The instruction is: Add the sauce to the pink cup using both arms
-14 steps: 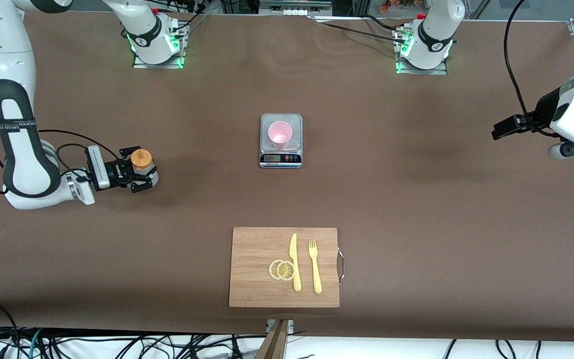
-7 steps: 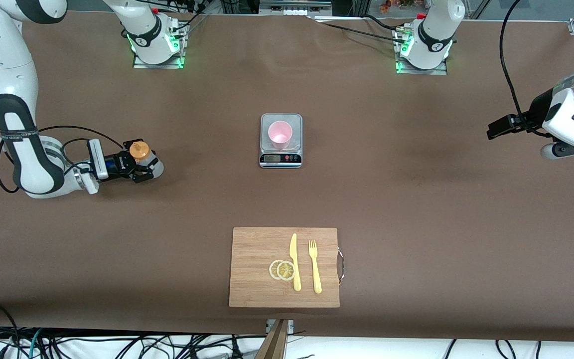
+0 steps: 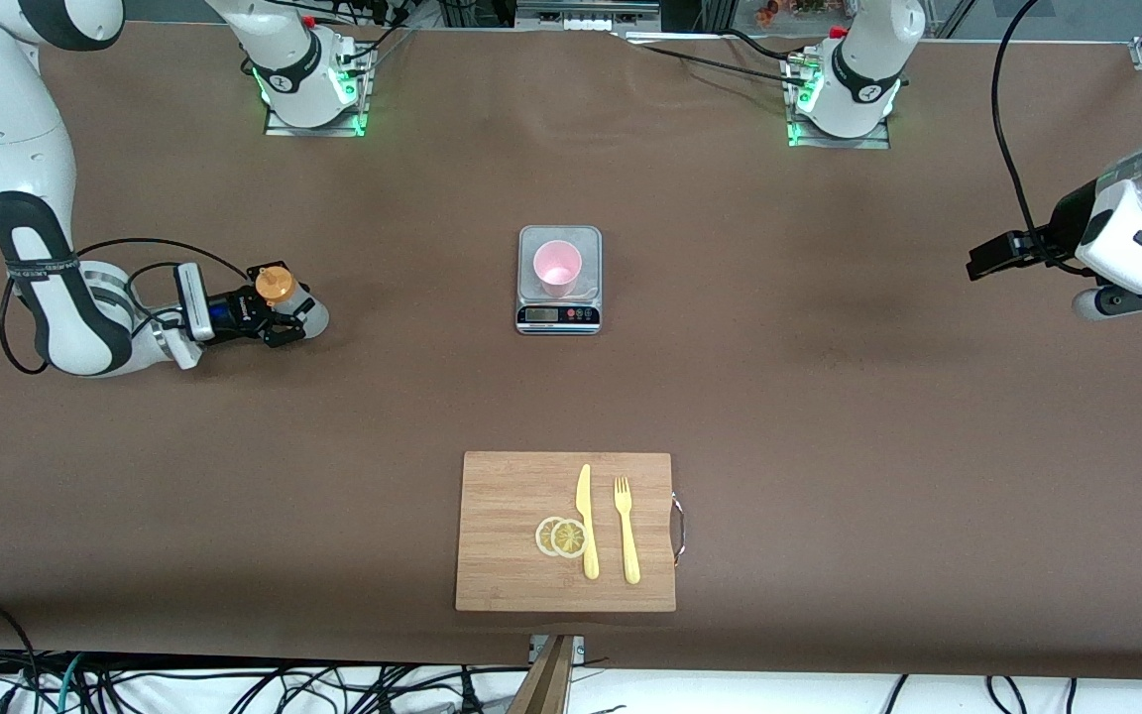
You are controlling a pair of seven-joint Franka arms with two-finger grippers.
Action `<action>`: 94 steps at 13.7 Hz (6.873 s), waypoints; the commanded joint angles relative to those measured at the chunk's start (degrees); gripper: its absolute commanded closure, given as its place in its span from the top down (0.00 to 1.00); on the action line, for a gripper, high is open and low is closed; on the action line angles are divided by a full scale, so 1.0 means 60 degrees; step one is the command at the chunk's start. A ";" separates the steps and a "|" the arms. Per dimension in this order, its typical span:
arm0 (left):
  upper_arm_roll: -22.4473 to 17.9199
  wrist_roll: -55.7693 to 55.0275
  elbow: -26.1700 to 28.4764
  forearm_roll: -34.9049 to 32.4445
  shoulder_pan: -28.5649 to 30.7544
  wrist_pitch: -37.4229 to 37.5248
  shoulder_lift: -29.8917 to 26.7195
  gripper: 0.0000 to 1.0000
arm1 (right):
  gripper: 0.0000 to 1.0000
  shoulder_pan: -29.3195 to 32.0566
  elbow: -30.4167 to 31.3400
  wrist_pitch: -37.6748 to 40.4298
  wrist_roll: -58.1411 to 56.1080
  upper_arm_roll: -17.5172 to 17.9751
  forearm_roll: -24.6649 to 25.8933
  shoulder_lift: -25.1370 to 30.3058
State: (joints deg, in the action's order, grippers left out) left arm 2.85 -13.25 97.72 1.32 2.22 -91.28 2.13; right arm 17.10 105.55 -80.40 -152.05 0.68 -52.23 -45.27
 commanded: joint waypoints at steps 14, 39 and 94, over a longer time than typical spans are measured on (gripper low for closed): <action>-0.0051 0.0566 -0.0071 -0.0308 0.0347 -0.0227 -0.0837 1.00 | 1.00 0.0826 -0.0218 -0.0047 -0.0118 0.0135 -0.0597 0.0046; -0.0021 0.1652 -0.0744 0.0365 0.1153 -0.0168 -0.0824 1.00 | 1.00 -0.1206 -0.6677 -0.0516 1.1915 -0.0612 0.3502 0.1056; 0.0022 0.1623 -0.1784 0.0849 0.1138 0.0286 -0.0780 1.00 | 1.00 -0.2762 -0.3779 -0.0384 2.4770 -0.0348 0.9173 0.6110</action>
